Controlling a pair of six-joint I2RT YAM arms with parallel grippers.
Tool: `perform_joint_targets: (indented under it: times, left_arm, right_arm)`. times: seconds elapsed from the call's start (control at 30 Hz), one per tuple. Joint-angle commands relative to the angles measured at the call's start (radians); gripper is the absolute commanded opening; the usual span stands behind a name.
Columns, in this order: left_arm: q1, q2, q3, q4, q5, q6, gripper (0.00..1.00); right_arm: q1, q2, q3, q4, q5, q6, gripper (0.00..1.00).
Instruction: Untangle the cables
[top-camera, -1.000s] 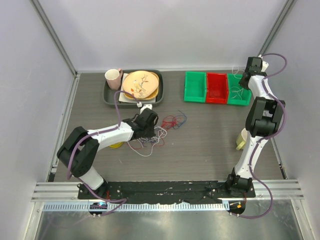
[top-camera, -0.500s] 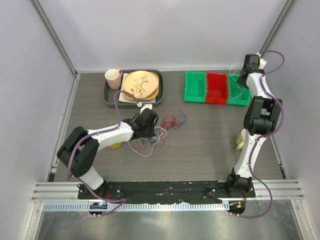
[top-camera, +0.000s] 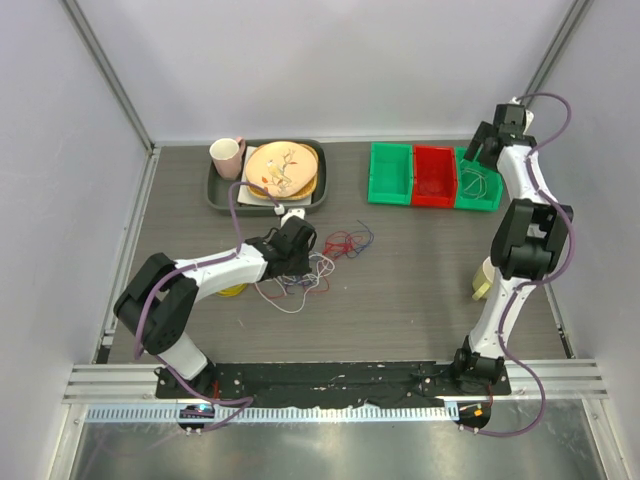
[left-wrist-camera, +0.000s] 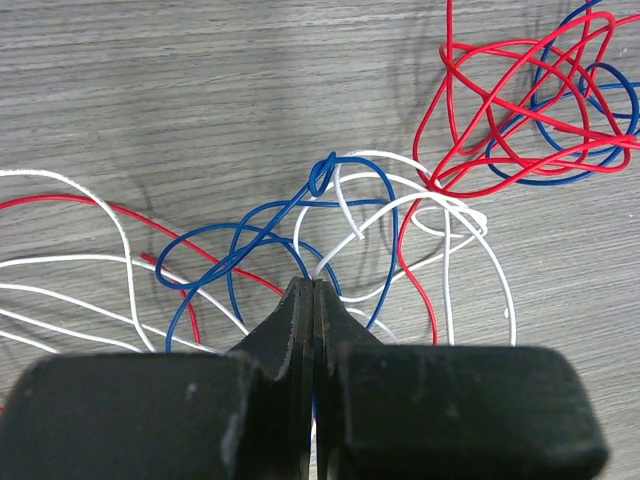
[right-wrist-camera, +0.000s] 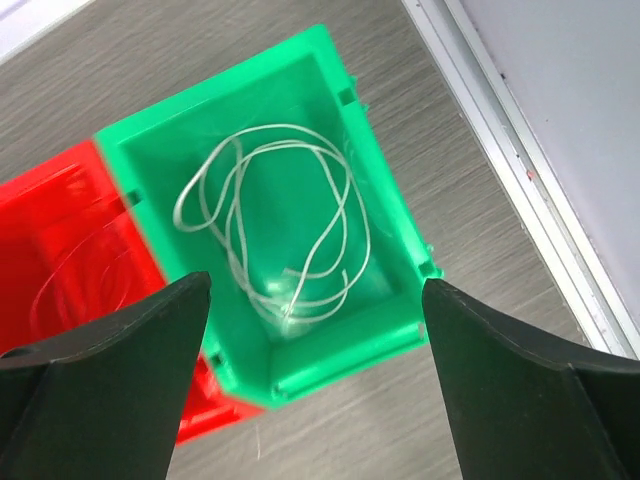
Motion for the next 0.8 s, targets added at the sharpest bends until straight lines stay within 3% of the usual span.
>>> perform_joint_targets:
  times: [0.0, 0.13, 0.3, 0.4, 0.47, 0.57, 0.77]
  left_arm:
    - [-0.002, -0.045, -0.005, 0.029, 0.019, 0.004, 0.0]
    - [-0.002, -0.079, -0.013, 0.027, 0.018, -0.016, 0.0]
    - [-0.002, -0.125, -0.02, -0.023, -0.004, -0.041, 0.0]
    - [-0.002, -0.18, -0.054, -0.022, -0.011, -0.061, 0.0]
    - [-0.002, -0.206, -0.068, -0.043, -0.028, -0.076, 0.0]
    - [-0.001, -0.252, -0.103, -0.048, -0.033, -0.097, 0.0]
    - [-0.002, -0.28, -0.157, -0.04, -0.014, -0.117, 0.0]
  right_arm:
    - [0.052, -0.223, -0.069, 0.071, -0.074, -0.058, 0.93]
    - [0.143, -0.41, -0.218, 0.15, -0.154, -0.053, 0.94]
    - [0.369, -0.721, -0.586, 0.369, -0.24, -0.048, 0.95]
    - [0.463, -0.826, -0.802, 0.503, -0.401, -0.048, 0.95]
    - [0.572, -0.843, -0.893, 0.52, -0.447, -0.071, 0.95]
    - [0.736, -0.833, -0.957, 0.51, -0.351, -0.181, 0.94]
    - [0.844, -0.721, -0.982, 0.497, -0.15, -0.208, 0.91]
